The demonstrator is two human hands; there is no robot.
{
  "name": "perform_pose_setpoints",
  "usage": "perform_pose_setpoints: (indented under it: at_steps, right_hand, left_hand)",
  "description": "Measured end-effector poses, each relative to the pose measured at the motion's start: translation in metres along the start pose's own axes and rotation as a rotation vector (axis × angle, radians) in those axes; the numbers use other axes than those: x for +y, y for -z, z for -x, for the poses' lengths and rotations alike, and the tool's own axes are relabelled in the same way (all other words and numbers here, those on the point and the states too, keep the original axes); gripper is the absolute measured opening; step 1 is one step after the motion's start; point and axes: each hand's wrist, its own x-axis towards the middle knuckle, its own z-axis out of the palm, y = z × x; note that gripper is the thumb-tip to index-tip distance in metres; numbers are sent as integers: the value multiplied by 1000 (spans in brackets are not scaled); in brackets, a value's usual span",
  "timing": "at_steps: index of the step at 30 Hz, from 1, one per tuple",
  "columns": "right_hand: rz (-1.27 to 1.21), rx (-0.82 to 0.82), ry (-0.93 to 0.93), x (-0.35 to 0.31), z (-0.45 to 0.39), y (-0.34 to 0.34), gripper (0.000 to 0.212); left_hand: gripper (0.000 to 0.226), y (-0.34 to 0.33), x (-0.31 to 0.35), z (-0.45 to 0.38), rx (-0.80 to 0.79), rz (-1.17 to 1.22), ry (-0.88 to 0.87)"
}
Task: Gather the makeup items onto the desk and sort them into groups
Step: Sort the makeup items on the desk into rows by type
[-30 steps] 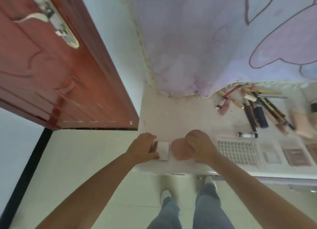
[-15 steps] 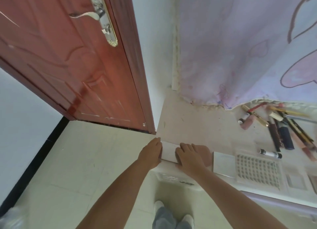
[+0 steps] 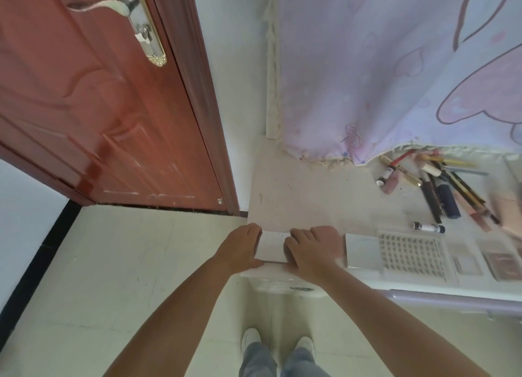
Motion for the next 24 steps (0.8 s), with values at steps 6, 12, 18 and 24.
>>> perform_pose_setpoints:
  at_steps: [6,12,18,24]
  right_hand:
    - [4,28,31,-4,-6,3,51]
    - [-146,71,-71,3,5,42,48]
    - [-749,142,-116,14,26,107,32]
    - [-815,344,-106,4,36,159,14]
  left_hand:
    - [73,2,-5,5,-94,52,-3]
    - [67,32,-2,8,-145,417,22]
    - [45,90,10,4,-126,864,99]
    - [38,129,36,6,50,1229,54]
